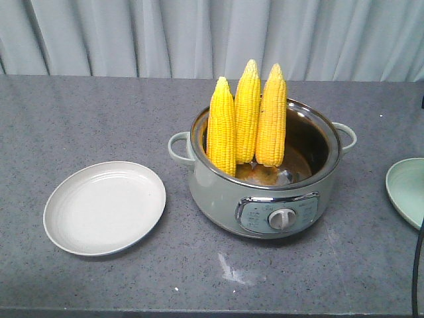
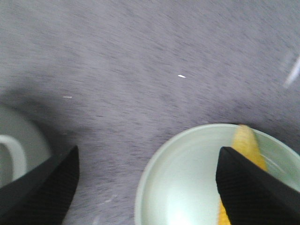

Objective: Distribute corn equally
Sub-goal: 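Release the cob and withdraw the right gripper, then reach the left gripper over the pot and grasp a corn cob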

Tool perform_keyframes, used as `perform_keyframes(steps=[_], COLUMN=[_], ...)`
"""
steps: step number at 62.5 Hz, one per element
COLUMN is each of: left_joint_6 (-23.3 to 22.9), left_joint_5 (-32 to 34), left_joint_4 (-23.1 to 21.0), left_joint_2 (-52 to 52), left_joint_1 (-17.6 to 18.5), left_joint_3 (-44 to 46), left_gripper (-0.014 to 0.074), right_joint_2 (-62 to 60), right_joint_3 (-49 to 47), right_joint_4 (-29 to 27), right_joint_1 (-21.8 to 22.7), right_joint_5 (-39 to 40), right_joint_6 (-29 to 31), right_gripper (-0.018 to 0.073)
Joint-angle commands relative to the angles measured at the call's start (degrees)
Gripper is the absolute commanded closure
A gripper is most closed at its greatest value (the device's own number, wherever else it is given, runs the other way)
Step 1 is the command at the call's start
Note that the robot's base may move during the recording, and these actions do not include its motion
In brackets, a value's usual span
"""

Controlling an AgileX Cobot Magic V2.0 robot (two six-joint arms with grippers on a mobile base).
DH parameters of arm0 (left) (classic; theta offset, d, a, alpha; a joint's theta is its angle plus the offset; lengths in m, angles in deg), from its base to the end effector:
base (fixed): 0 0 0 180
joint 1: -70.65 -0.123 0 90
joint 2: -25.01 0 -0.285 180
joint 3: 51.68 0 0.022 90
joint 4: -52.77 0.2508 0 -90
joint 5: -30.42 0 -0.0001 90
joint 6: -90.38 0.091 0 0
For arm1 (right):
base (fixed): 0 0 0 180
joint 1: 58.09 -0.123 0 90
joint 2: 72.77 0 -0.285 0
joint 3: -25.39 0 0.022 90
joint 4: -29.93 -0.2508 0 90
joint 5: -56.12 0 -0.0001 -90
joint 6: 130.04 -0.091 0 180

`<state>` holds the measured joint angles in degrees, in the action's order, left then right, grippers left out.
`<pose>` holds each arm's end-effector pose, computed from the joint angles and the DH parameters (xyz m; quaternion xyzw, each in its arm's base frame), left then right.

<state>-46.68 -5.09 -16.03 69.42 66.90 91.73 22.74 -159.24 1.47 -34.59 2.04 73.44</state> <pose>0.1198 -0.0416 0.3761 0.0295 0.7343 -0.3063 0.6051 0.3174 -0.0997 0.3592 0.0778 0.9243 0.0976 0.3606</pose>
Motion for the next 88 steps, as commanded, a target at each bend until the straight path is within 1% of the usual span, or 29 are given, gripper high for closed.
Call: perform_keyframes(steps=[1, 7, 19, 27, 35, 40, 47, 58, 67, 75, 82, 88], left_joint_6=[0.1, 0.1, 0.5, 0.5, 0.5, 0.5, 0.5, 0.5, 0.5, 0.5, 0.5, 1.8], left_joint_5=[0.4, -2.1, -6.2, -10.4, -13.0, -14.2, -14.4, -14.1, -13.3, -10.2, -6.6, -4.7], left_joint_4=[-3.0, -3.1, -3.2, -3.5, -4.8, -5.0, -4.7, -4.7, -4.0, -0.2, 0.4, 0.4], left_joint_2=[4.8, 10.4, 21.8, 28.7, 34.9, 38.4, 44.0, 52.4, 58.2, 62.0, 64.3, 66.1], left_joint_1=[0.1, 0.1, 0.1, 0.1, 0.2, 1.4, 4.8, 10.0, 13.5, 16.4, 18.1, 19.6], left_joint_3=[5.5, 9.7, 19.1, 26.4, 34.2, 38.9, 45.2, 52.1, 55.8, 57.9, 58.0, 58.0], left_gripper=[0.0448, 0.0365, 0.0180, 0.0115, 0.0106, 0.0106, 0.0106, 0.0106, 0.0106, 0.0106, 0.0106, 0.0106], right_joint_2=[-6.7, -10.9, -19.3, -23.1, -24.8, -25.0, -25.0, -25.0, -25.0, -25.0, -25.0, -25.0], right_joint_3=[-2.0, -2.0, -2.0, -2.0, -2.0, -2.0, -2.0, -2.0, -2.0, -2.0, -2.0, -2.0], right_joint_4=[-6.1, -8.2, -8.5, -8.5, -8.5, -8.5, -8.5, -8.5, -7.8, -7.7, -7.7, -7.7], right_joint_1=[0.4, 0.4, 0.4, 0.4, 0.4, 0.4, 0.4, 0.4, 0.4, 0.4, 0.4, 0.4], right_joint_5=[-1.7, -3.1, -4.2, -4.2, -4.2, -4.6, -5.3, -5.4, -5.5, -5.5, -5.5, -5.6], right_joint_6=[2.7, 2.8, 2.7, 2.3, 1.7, 1.3, 1.2, 1.2, -0.1, -0.1, -0.1, -0.1], right_gripper=[-0.0008, -0.0008, -0.0008, -0.0008, -0.0008, -0.0008, -0.0008, -0.0008, -0.0008, 0.0000, 0.0013, 0.0017])
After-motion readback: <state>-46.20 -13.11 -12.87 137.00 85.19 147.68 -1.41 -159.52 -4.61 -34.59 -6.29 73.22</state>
